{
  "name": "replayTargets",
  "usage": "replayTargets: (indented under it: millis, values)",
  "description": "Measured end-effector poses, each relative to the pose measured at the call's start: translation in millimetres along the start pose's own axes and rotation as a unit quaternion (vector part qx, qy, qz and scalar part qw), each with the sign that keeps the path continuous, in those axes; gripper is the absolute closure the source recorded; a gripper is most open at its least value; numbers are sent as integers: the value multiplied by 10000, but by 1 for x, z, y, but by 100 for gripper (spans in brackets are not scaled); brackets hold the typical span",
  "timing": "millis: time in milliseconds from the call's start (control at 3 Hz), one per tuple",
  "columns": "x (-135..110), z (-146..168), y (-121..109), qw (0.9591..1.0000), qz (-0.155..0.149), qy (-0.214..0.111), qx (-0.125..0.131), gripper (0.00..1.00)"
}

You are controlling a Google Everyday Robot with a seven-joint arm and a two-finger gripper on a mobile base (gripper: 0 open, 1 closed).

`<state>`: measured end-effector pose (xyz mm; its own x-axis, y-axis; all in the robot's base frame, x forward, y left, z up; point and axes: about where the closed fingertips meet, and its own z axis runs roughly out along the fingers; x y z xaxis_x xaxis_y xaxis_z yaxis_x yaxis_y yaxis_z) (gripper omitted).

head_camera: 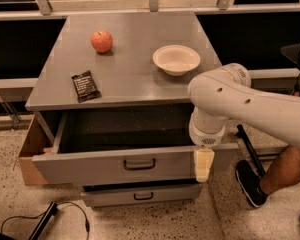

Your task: Open top drawer

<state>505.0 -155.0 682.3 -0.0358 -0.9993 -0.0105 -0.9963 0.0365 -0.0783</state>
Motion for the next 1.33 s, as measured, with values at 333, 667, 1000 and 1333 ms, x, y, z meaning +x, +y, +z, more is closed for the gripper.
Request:
replayTargets:
  millis: [333,667,1000,1333]
  values:
    - [0,0,0,10000,0,0,0,0]
    - [-1,5,5,10000,3,-7,-68,0]
    - [-6,15,27,9994,12,10,-349,18]
    - [-16,8,64,9982,2,146,-575,41]
